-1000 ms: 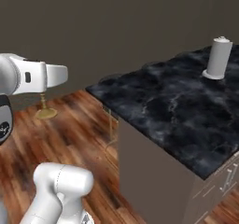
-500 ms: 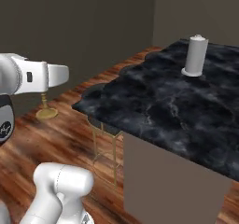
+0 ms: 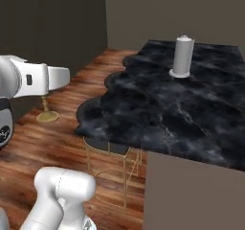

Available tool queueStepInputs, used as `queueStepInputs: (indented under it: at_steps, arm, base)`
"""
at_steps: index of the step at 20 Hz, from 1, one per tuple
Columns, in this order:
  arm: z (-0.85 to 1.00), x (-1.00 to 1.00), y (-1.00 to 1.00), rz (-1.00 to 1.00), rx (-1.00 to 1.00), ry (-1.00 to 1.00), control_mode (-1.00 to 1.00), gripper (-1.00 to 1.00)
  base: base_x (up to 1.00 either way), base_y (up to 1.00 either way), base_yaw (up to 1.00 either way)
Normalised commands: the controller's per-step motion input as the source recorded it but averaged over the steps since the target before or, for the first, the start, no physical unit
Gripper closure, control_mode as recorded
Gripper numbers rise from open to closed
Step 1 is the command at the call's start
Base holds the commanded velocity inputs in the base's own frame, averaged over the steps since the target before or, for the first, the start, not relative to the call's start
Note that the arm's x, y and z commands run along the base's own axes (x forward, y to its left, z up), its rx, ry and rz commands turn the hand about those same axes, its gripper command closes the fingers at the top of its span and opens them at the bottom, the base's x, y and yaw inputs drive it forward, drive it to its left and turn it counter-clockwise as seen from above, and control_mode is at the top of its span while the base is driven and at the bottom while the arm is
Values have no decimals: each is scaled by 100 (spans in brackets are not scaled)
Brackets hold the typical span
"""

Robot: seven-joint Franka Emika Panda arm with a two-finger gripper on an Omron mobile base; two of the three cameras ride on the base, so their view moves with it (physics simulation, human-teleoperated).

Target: Get the candle and the beer from the cabinet and move them to the dining counter.

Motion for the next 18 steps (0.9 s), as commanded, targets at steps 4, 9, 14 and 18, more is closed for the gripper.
queueStepInputs:
  at_steps: [4, 9, 14, 18]
  arm:
    - [0, 0, 0, 0, 0, 0, 100, 100]
    - [0, 0, 0, 0, 0, 0, 100, 100]
    - [0, 0, 0, 0, 0, 0, 100, 100]
    - [0, 0, 0, 0, 0, 0, 100, 100]
  base:
    - [90, 100, -49]
    - [94, 94, -46]
    - [90, 40, -34]
    - [71, 0, -8]
